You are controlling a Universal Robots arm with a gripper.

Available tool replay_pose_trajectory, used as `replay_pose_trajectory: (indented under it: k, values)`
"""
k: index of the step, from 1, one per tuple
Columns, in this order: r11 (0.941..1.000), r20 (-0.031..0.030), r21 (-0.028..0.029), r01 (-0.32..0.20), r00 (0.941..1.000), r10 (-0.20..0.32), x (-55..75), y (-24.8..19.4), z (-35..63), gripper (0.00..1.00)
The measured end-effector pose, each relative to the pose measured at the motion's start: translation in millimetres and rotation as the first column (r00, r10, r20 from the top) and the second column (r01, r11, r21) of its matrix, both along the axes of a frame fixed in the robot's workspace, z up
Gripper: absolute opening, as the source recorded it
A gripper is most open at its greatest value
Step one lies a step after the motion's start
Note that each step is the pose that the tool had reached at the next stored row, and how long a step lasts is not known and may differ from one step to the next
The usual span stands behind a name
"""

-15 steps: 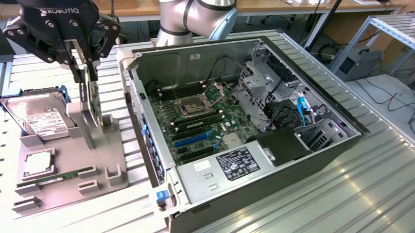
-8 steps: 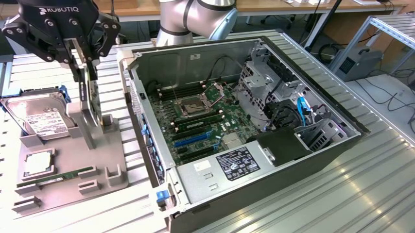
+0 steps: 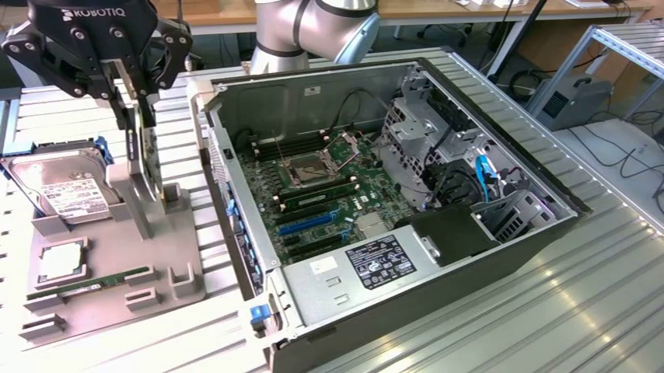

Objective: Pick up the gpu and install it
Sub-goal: 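Pick up the gpu and move the gpu toward the slot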

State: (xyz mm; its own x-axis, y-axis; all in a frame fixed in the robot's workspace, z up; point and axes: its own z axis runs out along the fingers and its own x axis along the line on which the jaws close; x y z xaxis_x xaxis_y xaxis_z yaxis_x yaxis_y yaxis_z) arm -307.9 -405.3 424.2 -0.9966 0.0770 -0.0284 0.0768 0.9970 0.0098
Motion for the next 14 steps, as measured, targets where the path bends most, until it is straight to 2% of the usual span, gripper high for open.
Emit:
replay_pose_trajectory:
  k: [14]
  values:
    - [1.0,0.0,0.0,0.0,1.0,0.0,0.0,0.0,3.9,0.27]
